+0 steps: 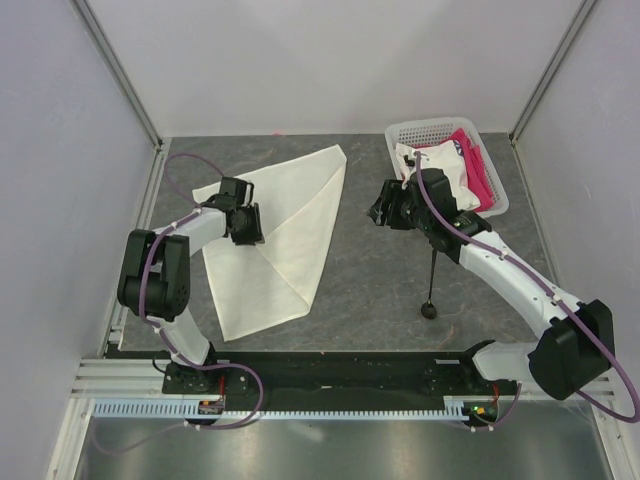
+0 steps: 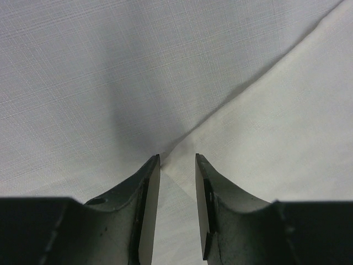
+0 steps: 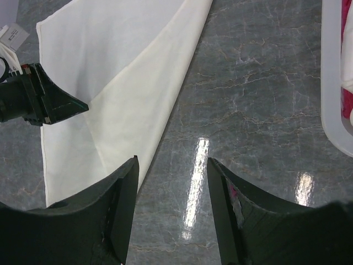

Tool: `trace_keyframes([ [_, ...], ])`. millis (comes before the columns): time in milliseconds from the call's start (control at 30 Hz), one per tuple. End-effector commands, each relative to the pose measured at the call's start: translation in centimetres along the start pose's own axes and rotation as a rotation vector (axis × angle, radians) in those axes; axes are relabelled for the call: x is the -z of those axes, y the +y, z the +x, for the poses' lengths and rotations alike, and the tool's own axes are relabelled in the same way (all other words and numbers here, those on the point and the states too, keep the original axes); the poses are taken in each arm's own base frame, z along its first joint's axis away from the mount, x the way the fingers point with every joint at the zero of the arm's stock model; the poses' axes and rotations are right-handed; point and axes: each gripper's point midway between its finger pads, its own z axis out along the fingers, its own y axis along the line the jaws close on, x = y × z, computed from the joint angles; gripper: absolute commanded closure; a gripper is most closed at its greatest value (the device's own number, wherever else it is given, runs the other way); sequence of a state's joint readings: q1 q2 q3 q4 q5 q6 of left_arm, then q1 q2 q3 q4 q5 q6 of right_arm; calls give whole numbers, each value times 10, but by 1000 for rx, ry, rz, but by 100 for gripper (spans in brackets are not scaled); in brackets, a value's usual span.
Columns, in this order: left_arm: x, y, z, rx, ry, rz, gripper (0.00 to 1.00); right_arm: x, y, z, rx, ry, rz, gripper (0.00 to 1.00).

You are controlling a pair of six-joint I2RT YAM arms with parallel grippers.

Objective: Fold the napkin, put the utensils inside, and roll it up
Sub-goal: Fold the napkin

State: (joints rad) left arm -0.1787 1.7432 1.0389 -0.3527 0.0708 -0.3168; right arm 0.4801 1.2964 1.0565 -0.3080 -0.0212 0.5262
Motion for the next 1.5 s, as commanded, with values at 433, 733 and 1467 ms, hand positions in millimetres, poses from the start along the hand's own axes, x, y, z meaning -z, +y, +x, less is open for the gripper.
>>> trace_keyframes([
  [433, -12, 4, 15, -76, 39, -113, 64, 7, -5, -10, 7, -41, 9, 39],
  [733, -13, 5, 16, -81, 46, -125, 85, 10, -9, -9, 5, -45, 16, 38],
  [1467, 20, -10, -13, -87, -83, -71, 95, 7, -16, -12, 7, -45, 33, 37],
])
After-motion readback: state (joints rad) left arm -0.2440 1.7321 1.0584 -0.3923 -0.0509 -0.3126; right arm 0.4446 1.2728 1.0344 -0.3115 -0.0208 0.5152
